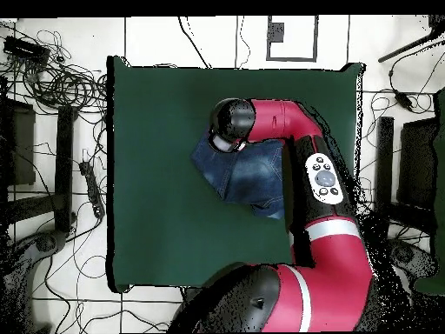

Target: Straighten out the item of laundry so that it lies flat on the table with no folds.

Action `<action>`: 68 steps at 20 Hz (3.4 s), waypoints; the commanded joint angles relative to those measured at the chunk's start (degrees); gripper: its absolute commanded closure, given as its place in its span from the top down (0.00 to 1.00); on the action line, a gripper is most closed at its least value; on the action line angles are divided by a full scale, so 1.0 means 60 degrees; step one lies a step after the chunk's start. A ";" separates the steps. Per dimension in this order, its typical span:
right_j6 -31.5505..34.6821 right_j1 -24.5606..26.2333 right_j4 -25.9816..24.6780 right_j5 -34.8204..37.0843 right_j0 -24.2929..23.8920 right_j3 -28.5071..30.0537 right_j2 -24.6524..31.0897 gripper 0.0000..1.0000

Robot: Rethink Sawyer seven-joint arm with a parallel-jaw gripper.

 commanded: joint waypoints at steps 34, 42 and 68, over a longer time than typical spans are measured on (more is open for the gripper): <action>-0.2176 0.2055 -0.0910 -0.0509 0.0272 -0.1720 0.0421 1.00; -0.2445 0.2539 -0.0886 -0.1647 -0.0044 -0.1864 0.0871 1.00; 0.0736 0.0686 -0.0158 0.1396 0.1302 -0.1082 -0.0763 0.00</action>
